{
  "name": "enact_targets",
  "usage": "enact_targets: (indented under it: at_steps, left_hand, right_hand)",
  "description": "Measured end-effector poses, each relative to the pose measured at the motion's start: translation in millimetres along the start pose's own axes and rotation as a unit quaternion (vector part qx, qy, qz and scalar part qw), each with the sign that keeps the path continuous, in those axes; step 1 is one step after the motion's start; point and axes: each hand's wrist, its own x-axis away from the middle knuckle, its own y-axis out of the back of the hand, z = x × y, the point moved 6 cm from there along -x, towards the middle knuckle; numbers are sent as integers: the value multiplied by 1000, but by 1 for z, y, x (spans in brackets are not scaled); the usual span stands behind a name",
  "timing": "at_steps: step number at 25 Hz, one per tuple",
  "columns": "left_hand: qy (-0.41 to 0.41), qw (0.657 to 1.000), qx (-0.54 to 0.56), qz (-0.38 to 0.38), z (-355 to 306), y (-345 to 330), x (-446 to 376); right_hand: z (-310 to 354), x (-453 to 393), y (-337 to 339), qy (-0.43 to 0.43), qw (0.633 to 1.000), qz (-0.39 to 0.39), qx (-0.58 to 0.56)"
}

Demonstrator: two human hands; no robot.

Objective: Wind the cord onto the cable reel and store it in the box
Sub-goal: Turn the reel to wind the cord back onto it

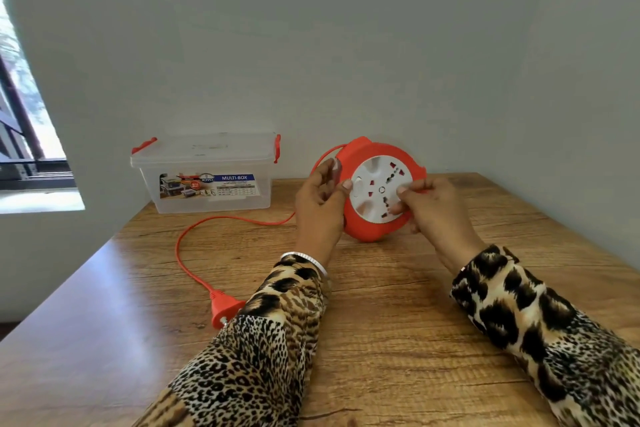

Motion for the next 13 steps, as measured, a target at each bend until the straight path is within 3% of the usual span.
enact_targets:
  at_steps: [2, 5, 8, 13]
  left_hand:
    - [0, 1000, 5, -13, -6, 9, -6]
    - [-5, 1000, -17, -4, -10, 15, -9]
    - [-27, 998, -43, 30, -16, 13, -9]
    - [-48, 993, -76, 76, -22, 3, -7]
  right_hand:
    - [20, 4, 7, 175, 975, -16, 136]
    - [38, 20, -18, 399, 841, 66, 360]
    - [39, 27, -40, 471, 728, 114, 485]
    - [39, 17, -35, 489, 671, 64, 553]
